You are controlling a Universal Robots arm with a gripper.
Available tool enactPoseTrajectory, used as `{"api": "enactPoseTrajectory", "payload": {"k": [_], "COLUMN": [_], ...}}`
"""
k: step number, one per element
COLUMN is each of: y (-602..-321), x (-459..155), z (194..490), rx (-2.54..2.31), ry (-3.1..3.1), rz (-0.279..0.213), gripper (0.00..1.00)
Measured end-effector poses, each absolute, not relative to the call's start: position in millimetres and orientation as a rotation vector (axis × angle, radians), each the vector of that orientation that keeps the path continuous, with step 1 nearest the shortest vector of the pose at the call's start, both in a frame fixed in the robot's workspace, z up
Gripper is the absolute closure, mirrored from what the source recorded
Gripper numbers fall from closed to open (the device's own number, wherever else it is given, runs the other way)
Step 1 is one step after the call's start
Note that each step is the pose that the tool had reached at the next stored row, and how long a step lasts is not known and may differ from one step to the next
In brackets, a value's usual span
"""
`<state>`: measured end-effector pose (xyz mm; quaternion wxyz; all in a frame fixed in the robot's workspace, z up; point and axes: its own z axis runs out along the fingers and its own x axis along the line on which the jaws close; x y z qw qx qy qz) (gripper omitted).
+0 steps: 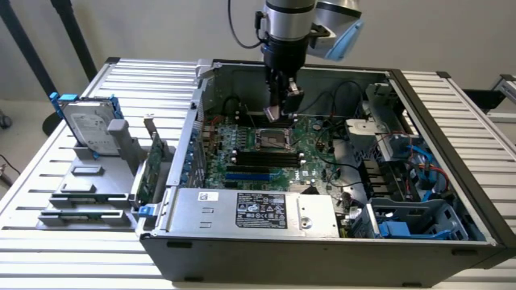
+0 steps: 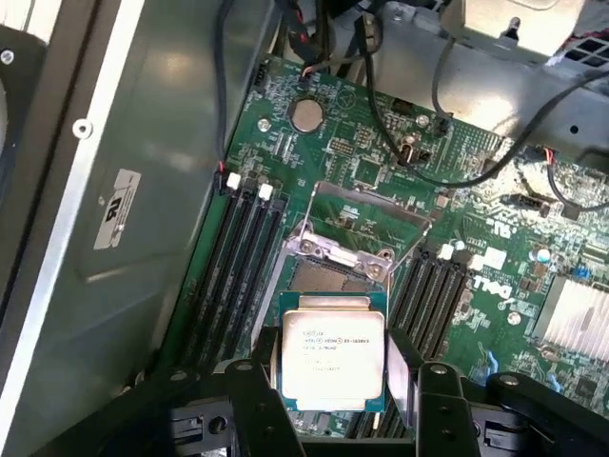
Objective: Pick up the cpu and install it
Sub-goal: 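Place the cpu into insertion slot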
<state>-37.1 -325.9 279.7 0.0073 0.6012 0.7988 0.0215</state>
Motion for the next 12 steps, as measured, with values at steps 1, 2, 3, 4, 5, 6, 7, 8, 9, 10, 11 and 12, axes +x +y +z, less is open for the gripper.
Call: {"api": "enactPoseTrajectory", "payload": {"k": [1, 2, 3, 4, 5, 6, 7, 8, 9, 10, 11, 12], "y": [-325.9, -325.9, -325.8, -325.9, -325.9, -325.9, -325.9, -325.8, -325.9, -325.8, -325.9, -325.9], "x": [-37.1, -37.1, -37.1, -37.1, -37.2, -37.1, -37.1, -37.1, -37.1, -37.1, -37.1, -37.1], "z": [279.4, 279.1, 278.8, 278.4, 277.9, 277.3, 276.8, 276.2, 275.6, 275.0, 274.4, 273.6], "rx": [1.902, 1.924, 1.946, 1.968, 1.989, 2.013, 2.034, 2.055, 2.075, 2.096, 2.117, 2.139], "ry": [2.480, 2.463, 2.445, 2.427, 2.409, 2.389, 2.371, 2.352, 2.333, 2.314, 2.295, 2.274], "rz": [0.067, 0.067, 0.066, 0.066, 0.066, 0.066, 0.065, 0.065, 0.065, 0.065, 0.064, 0.064], "gripper": [0.46, 0.46, 0.46, 0.46, 0.46, 0.46, 0.46, 0.46, 0.46, 0.46, 0.46, 0.46]}}
